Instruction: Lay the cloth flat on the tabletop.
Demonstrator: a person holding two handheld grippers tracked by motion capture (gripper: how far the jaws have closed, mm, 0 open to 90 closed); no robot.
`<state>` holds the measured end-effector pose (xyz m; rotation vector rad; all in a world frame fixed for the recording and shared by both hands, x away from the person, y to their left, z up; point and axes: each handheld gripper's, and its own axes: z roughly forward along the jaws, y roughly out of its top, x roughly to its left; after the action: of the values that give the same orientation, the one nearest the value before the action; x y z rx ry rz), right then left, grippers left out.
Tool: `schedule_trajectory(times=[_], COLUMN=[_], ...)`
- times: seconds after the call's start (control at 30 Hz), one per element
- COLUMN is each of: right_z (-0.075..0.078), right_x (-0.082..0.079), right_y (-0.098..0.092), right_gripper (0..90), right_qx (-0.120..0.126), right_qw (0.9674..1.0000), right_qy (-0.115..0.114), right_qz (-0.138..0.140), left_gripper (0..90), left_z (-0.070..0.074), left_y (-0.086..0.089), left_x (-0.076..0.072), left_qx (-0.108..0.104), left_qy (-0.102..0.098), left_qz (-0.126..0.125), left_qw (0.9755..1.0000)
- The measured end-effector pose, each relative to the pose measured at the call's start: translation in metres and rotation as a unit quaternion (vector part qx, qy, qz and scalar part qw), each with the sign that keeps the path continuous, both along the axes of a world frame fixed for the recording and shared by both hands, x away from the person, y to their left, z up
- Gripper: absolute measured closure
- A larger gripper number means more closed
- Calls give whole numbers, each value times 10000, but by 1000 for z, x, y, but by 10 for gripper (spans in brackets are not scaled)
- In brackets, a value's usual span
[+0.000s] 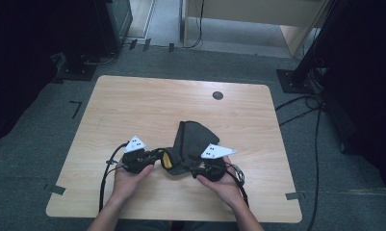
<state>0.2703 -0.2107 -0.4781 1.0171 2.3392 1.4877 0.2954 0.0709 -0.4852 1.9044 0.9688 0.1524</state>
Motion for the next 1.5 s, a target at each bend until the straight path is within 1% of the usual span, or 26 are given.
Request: schedule_trajectory(times=[0.03, 0.07, 0.1, 0.13, 0.2, 0.33, 0.4, 0.5, 0.57, 0.6, 0.67, 0.7, 0.77, 0.97, 1.0, 1.07, 1.1, 1.23, 1.27, 1.3, 1.33, 1.37, 1.4, 1.43, 1.47, 1.5], right_z=[0, -1, 1, 1, 3, 4, 4, 0, -9, -17, -18, -19, -15, 7, 15, 18, 26, 35, 38, 41, 41, 39, 39, 38, 34, 25], right_x=[3, 9, 21, 21, 35, 70, 86, 106, 118, 124, 124, 123, 120, 97, 88, 85, 74, 58, 51, 33, 33, 7, 7, -3, -15, -38], right_y=[0, 1, 5, 5, 11, 29, 36, 42, 45, 47, 47, 45, 39, 5, -9, -14, -31, -48, -54, -67, -67, -79, -79, -83, -87, -95], right_gripper=[546, 556, 556, 556, 555, 538, 531, 531, 541, 661, 693, 770, 827, 832, 828, 829, 838, 841, 840, 838, 838, 836, 836, 834, 832, 827], right_qx=[-57, -144, -267, -267, -302, -718, -786, -715, -807, -963, -1001, -976, -859, -387, -237, -215, -124, -62, 17, 141, 141, 217, 217, 201, 188, 157], right_qw=[9997, 9979, 9927, 9927, 9886, 9824, 9785, 9747, 9723, 9694, 9688, 9694, 9708, 9732, 9747, 9750, 9745, 9747, 9747, 9747, 9747, 9756, 9756, 9757, 9759, 9761], right_qy=[25, 66, 141, 141, 106, 129, 179, 362, 563, 655, 685, 671, 640, 439, 357, 346, 283, 178, 159, 180, 180, 241, 241, 227, 239, 299], right_qz=[-236, -626, -1167, -1167, -1469, -1720, -1898, -2087, -2120, -2161, -2161, -2152, -2147, -2224, -2193, -2186, -2224, -2226, -2230, -2222, -2222, -2171, -2171, -2170, -2160, -2147], left_gripper=[845, 854, 859, 859, 858, 854, 846, 835, 831, 835, 838, 842, 846, 852, 853, 854, 856, 859, 859, 860, 860, 860, 860, 860, 859, 858], left_z=[-1, -1, -2, -3, -5, -11, -14, -17, -17, -17, -17, -17, -18, -18, -19, -19, -18, -16, -16, -15, -15, -15, -15, -15, -15, -15], left_y=[3, 6, 7, 10, 16, 22, 25, 28, 29, 29, 29, 29, 30, 34, 35, 35, 35, 38, 39, 41, 43, 46, 47, 47, 47, 47], left_x=[0, 0, 0, 0, 0, -3, -5, -6, -6, -6, -7, -7, -6, -5, -4, -4, -4, -5, -5, -5, -5, -6, -6, -7, -8, -9], left_qx=[22, 154, 208, 257, 308, 422, 455, 487, 507, 544, 568, 577, 570, 606, 611, 611, 622, 611, 598, 580, 573, 526, 524, 531, 532, 569], left_qy=[47, 47, 52, 71, 165, 279, 354, 416, 428, 419, 412, 411, 416, 444, 451, 463, 457, 447, 453, 466, 475, 487, 496, 501, 516, 536], left_qz=[-37, -27, 4, 44, 115, 127, 112, 135, 151, 131, 143, 160, 178, 253, 253, 274, 284, 340, 356, 375, 377, 392, 376, 319, 252, 165], left_qw=[10000, 9999, 9998, 9996, 9993, 9986, 9983, 9979, 9977, 9976, 9974, 9974, 9974, 9969, 9968, 9967, 9966, 9965, 9965, 9965, 9965, 9967, 9967, 9968, 9969, 9968])
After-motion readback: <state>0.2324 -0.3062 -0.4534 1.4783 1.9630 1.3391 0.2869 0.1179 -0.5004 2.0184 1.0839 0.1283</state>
